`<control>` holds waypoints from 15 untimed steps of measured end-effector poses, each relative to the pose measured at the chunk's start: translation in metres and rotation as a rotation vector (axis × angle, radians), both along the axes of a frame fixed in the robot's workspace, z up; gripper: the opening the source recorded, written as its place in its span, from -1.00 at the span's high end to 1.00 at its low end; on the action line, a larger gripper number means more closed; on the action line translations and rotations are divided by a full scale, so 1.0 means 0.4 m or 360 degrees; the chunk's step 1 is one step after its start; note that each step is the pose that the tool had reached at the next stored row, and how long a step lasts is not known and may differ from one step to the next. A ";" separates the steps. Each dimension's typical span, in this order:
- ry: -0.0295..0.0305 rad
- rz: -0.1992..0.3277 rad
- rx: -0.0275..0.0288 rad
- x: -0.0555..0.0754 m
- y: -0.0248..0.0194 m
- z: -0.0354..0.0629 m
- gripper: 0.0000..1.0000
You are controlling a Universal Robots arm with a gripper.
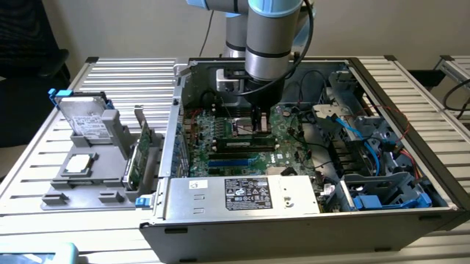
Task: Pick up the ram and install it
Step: 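Insert the ram into the slot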
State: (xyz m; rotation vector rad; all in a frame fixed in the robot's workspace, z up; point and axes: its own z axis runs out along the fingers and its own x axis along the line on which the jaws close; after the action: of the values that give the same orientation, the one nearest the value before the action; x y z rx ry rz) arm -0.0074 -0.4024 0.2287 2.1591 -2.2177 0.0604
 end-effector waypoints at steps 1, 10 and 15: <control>0.00001 0.0000 -0.00001 0.000 0.000 0.000 0.76; 0.00001 0.0000 0.00000 0.000 0.000 -0.002 0.76; 0.00000 0.0000 0.00000 0.000 0.000 -0.005 0.76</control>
State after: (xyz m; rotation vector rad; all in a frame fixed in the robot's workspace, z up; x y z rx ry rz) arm -0.0074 -0.4025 0.2265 2.1591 -2.2176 0.0604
